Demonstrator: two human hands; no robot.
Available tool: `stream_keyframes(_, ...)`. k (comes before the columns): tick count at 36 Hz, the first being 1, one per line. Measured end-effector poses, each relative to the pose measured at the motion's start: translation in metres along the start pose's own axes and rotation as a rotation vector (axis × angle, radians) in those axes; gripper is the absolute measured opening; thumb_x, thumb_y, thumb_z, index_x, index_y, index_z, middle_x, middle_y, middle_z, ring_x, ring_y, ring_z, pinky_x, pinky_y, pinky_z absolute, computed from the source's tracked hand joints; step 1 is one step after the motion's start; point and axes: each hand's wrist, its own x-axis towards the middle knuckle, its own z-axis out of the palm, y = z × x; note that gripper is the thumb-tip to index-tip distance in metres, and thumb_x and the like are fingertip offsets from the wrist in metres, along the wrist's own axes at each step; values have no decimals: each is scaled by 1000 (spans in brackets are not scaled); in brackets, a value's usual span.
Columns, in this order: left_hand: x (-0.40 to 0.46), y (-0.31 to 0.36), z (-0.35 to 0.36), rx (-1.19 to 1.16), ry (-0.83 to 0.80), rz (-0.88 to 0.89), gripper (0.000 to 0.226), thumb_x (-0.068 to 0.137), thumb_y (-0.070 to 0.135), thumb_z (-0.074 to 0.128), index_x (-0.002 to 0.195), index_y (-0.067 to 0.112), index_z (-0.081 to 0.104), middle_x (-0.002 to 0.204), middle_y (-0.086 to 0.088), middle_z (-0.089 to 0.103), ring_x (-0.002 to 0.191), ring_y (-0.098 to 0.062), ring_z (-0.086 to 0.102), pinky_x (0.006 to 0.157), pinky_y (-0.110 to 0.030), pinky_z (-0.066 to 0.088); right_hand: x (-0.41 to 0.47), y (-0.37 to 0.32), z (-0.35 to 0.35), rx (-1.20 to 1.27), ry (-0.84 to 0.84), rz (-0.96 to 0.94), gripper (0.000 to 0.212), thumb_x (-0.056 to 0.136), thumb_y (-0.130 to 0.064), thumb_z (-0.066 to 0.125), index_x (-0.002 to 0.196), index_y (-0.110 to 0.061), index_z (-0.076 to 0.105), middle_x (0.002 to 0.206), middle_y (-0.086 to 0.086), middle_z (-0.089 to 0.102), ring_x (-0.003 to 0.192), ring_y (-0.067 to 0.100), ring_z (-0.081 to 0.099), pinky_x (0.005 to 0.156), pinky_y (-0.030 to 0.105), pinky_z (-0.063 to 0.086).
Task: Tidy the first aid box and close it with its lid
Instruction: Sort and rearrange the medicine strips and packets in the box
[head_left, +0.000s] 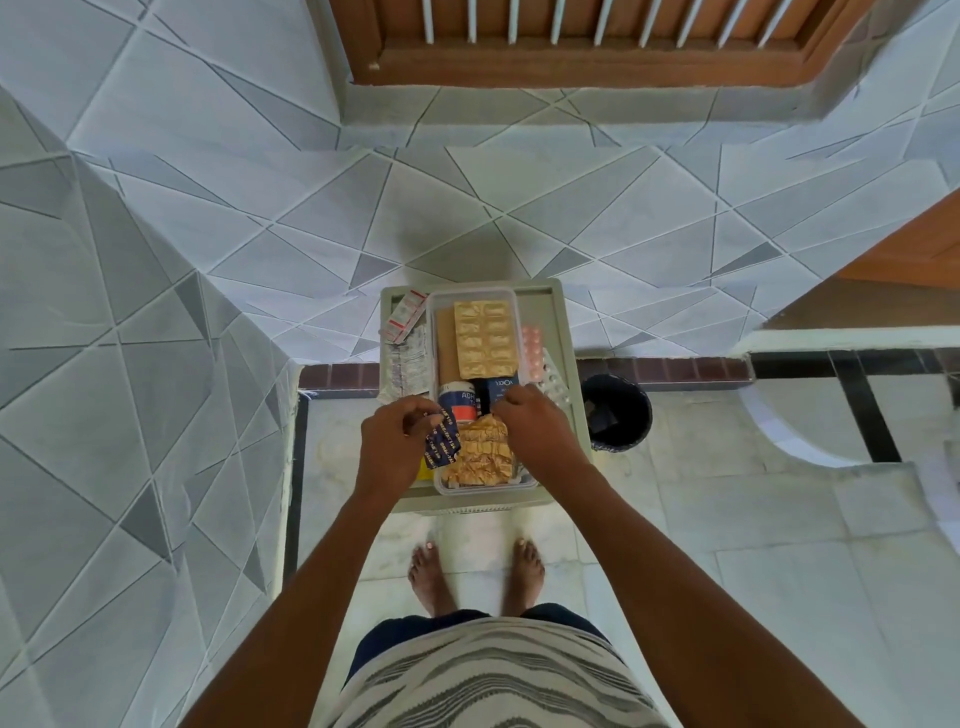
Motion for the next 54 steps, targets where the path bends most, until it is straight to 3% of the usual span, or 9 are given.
stream_keyframes(6, -6, -2, 4, 25, 2, 13, 11, 86, 9, 74, 89, 19, 77, 81, 5, 72, 73, 0, 64, 64, -5, 44, 2, -5, -3, 31, -34, -101, 17, 72, 0, 77, 88, -3, 71, 83, 10, 61, 82, 28, 60, 66, 42, 57)
stream_keyframes(9, -9, -2, 6, 33, -21, -2, 11, 85, 10, 75, 92, 18, 77, 81, 4, 71, 72, 0, 63, 63, -1, 43, 0, -2, -8, 103, -123, -95, 37, 78, -18, 80, 113, -9, 70, 103, 9, 63, 99, 25, 58, 85, 42, 54)
stream_keyframes(13, -9, -3, 9, 65, -66, 5, 13, 86, 7, 74, 96, 15, 76, 82, 5, 69, 72, 3, 61, 63, 1, 43, -7, 2, -6, 71, -180, -123, 57, 72, -23, 85, 125, -14, 66, 117, 4, 62, 110, 22, 55, 88, 40, 53)
stream_keyframes(19, -5, -1, 13, 144, -76, 89, 16, 82, 4, 76, 94, 13, 78, 91, -7, 70, 78, -17, 63, 70, -15, 45, -7, 2, -1, -46, -126, -127, 50, 62, -25, 90, 109, -16, 73, 120, 5, 54, 116, 24, 46, 84, 42, 57)
stream_keyframes(27, -4, 5, 24, 272, -229, 139, 19, 87, 6, 69, 105, 10, 76, 103, -12, 74, 92, -25, 69, 85, -36, 56, -7, 1, -3, -94, -86, -161, 43, 60, -19, 90, 97, -11, 72, 107, 5, 55, 104, 22, 47, 82, 38, 56)
stream_keyframes(34, 0, 5, 23, 520, -226, 296, 22, 83, 1, 70, 102, 13, 73, 102, -5, 65, 87, -24, 65, 65, -38, 58, -18, 9, 5, -6, -121, -128, 34, 73, -33, 83, 102, -16, 77, 112, 2, 64, 109, 22, 55, 94, 39, 46)
stream_keyframes(45, -5, -9, 25, 767, -288, 456, 54, 74, 27, 81, 125, 27, 63, 114, 3, 69, 94, -20, 68, 77, -36, 50, -14, 3, 9, -50, -145, -126, 33, 80, -35, 75, 109, -20, 75, 116, -3, 67, 114, 18, 55, 101, 35, 35)
stream_keyframes(49, -5, -10, 23, 795, -301, 460, 49, 71, 30, 84, 116, 27, 66, 107, 5, 72, 90, -19, 70, 76, -36, 51, -13, 5, 11, -41, -140, -124, 30, 77, -35, 76, 103, -20, 77, 116, -4, 69, 115, 19, 56, 100, 34, 34)
stream_keyframes(54, -13, 0, 28, 869, -277, 532, 42, 52, 13, 89, 91, 18, 72, 89, -3, 75, 75, -26, 70, 70, -38, 53, -18, 8, 17, -30, -53, -153, 34, 69, -28, 83, 99, -13, 75, 104, 3, 70, 104, 25, 61, 94, 39, 43)
